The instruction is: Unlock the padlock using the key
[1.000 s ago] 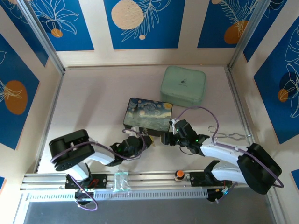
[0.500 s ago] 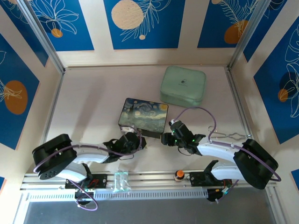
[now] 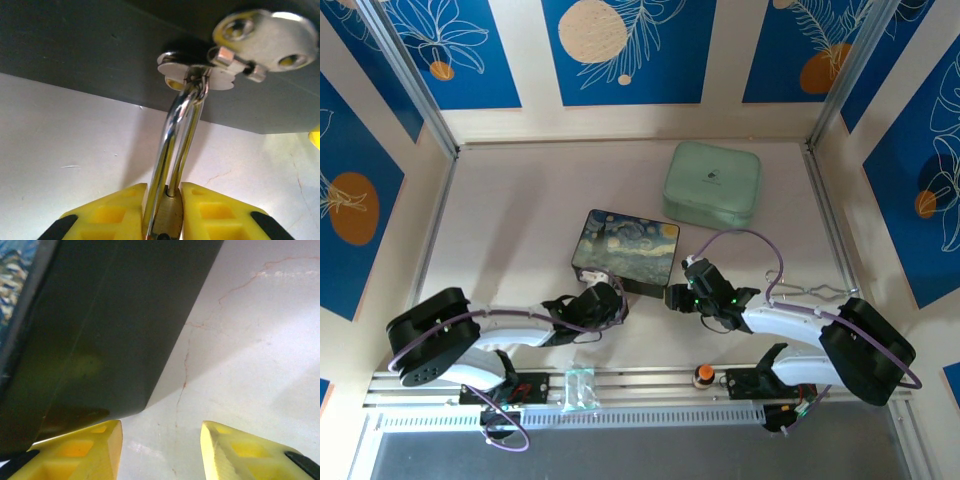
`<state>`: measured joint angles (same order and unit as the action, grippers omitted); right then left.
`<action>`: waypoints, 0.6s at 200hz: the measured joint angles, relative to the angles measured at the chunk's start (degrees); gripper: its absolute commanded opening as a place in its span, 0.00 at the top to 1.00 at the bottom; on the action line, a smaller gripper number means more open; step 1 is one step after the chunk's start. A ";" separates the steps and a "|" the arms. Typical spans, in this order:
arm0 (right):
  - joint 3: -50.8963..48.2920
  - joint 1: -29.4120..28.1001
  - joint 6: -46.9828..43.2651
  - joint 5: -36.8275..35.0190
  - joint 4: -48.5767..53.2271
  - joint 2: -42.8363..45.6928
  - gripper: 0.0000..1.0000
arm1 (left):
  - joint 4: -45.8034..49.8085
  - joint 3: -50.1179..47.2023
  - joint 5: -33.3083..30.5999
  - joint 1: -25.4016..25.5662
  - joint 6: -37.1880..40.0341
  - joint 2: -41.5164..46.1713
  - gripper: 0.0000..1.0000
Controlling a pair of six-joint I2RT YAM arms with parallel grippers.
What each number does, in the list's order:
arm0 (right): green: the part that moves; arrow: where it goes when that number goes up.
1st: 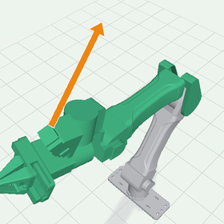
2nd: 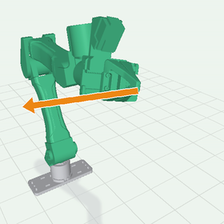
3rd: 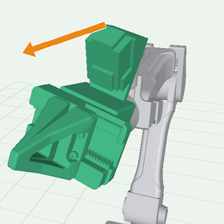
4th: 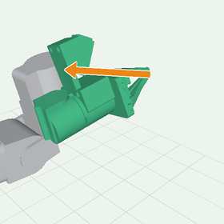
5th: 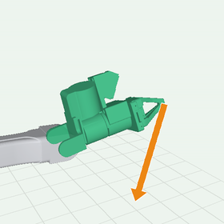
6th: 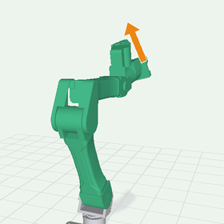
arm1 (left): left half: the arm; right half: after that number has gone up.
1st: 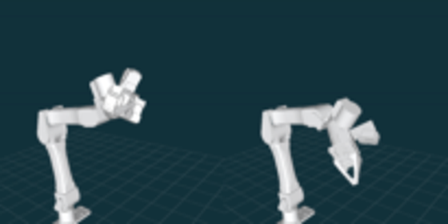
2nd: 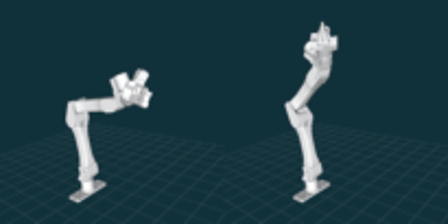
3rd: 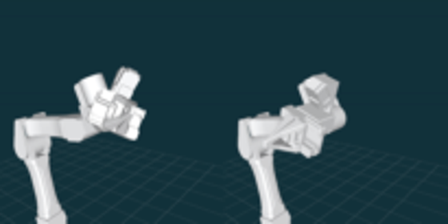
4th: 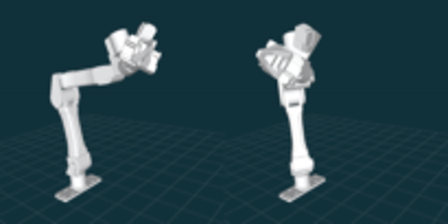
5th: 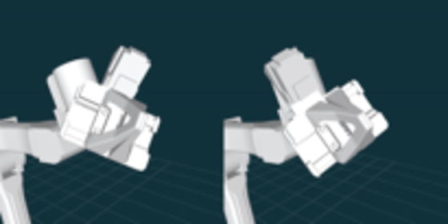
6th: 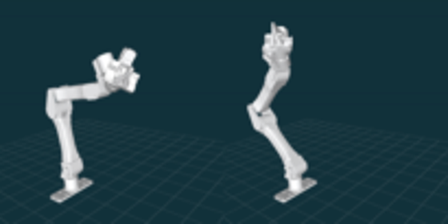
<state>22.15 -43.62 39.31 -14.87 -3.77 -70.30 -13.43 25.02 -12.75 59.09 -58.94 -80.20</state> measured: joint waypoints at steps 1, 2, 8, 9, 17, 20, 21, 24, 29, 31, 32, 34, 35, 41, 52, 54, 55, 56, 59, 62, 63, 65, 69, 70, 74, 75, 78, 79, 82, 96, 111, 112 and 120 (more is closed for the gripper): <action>0.00 0.00 0.02 0.00 -0.02 0.00 0.55 | 0.02 0.02 -0.02 0.00 -0.02 0.00 0.78; 0.00 0.00 0.02 0.00 -0.02 0.00 0.55 | 0.04 0.02 -0.04 0.00 0.00 0.00 0.78; 0.00 0.00 0.02 0.00 -0.02 0.00 0.55 | 0.31 0.07 -0.26 0.07 0.42 0.02 0.78; 0.00 0.00 0.02 0.00 -0.02 0.00 0.55 | 0.35 0.11 -0.31 0.07 0.42 0.02 0.78; 0.00 0.00 0.02 -0.02 -0.02 0.00 0.55 | 1.09 0.44 -0.66 0.15 0.83 0.02 0.78; 0.00 0.00 0.02 -0.02 0.00 0.00 0.55 | 1.46 0.61 -0.83 0.24 0.96 0.02 0.78; 0.00 0.00 0.04 -0.02 0.00 0.00 0.55 | 1.70 0.72 -0.94 0.26 1.01 0.02 0.78; 0.00 0.00 0.04 -0.07 -0.02 0.00 0.55 | 2.19 0.94 -1.20 0.35 1.07 0.02 0.78; -0.02 -0.02 0.15 -0.15 -0.02 0.00 0.55 | 3.04 1.25 -1.55 0.46 1.33 0.07 0.78; 0.00 -0.07 0.15 -0.17 0.00 0.00 0.55 | 3.41 1.40 -1.77 0.55 1.51 0.09 0.78; 0.00 -0.07 0.17 -0.17 0.00 0.00 0.55 | 3.54 1.44 -1.84 0.57 1.49 0.11 0.78; 0.00 -0.07 0.17 -0.17 0.00 0.00 0.55 | 3.78 1.53 -1.97 0.61 1.57 0.13 0.78; 0.00 -0.09 0.17 -0.17 0.00 0.00 0.55 | 4.11 1.66 -2.12 0.68 1.70 0.15 0.78; 0.00 -0.22 0.20 -0.20 0.00 0.00 0.55 | 5.22 2.03 -2.60 0.83 2.10 0.28 0.78; 0.00 -0.37 0.22 -0.20 0.00 0.00 0.55 | 7.65 2.84 -3.78 1.11 2.69 0.44 0.77; 0.00 -0.44 0.24 -0.24 -0.02 0.00 0.55 | 8.13 2.99 -4.00 1.16 2.80 0.46 0.77; 0.00 -0.46 0.24 -0.24 0.00 0.00 0.55 | 8.31 3.06 -4.11 1.20 2.82 0.48 0.77; 0.00 -0.48 0.24 -0.26 0.00 0.00 0.55 | 8.46 3.13 -4.17 1.20 2.89 0.50 0.77; 0.00 -0.59 0.26 -0.37 0.00 0.00 0.55 | 9.18 3.37 -4.55 1.29 3.06 0.55 0.77; 0.00 -0.70 0.35 -0.42 0.00 0.00 0.55 | 9.81 3.58 -4.87 1.38 3.28 0.57 0.77; 0.00 -0.72 0.37 -0.44 0.00 0.00 0.55 | 9.97 3.63 -4.96 1.38 3.32 0.57 0.77; 0.00 -0.79 0.39 -0.44 0.00 0.00 0.55 | 10.43 3.78 -5.20 1.44 3.45 0.61 0.77; 0.00 -0.96 0.42 -0.52 0.00 0.00 0.55 | 11.02 3.96 -5.51 1.46 3.58 0.61 0.77; 0.00 -1.01 0.42 -0.61 0.00 0.00 0.55 | 11.21 4.02 -5.64 1.49 3.61 0.61 0.77; 0.00 -1.11 0.42 -0.66 0.00 0.00 0.55 | 11.58 4.13 -5.88 1.51 3.72 0.61 0.77; 0.00 -1.18 0.42 -0.68 0.00 0.00 0.55 | 11.65 4.15 -5.95 1.53 3.80 0.61 0.77; 0.00 -1.29 0.42 -0.79 0.00 0.00 0.55 | 11.93 4.20 -6.16 1.57 3.85 0.61 0.77; 0.00 -1.31 0.44 -0.81 0.00 0.00 0.55 | 11.98 4.22 -6.23 1.57 3.85 0.61 0.77; 0.00 -1.38 0.44 -0.85 0.00 0.00 0.55 | 12.15 4.26 -6.40 1.57 3.96 0.61 0.77; 0.00 -1.44 0.59 -1.18 0.00 -0.11 0.55 | 12.90 4.66 -6.93 1.86 3.98 0.39 0.76; 0.02 -1.44 0.81 -1.44 0.02 -0.44 0.55 | 13.33 5.20 -7.74 2.34 3.96 -0.33 0.76; 0.02 -1.44 0.81 -1.46 0.02 -0.46 0.55 | 13.38 5.27 -7.82 2.38 3.96 -0.42 0.75; 0.02 -1.44 0.83 -1.49 0.02 -0.81 0.55 | 13.51 5.49 -8.20 2.62 3.93 -0.70 0.74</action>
<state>22.17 -45.06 40.14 -16.36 -3.75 -71.11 0.08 30.50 -20.95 61.71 -55.00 -80.90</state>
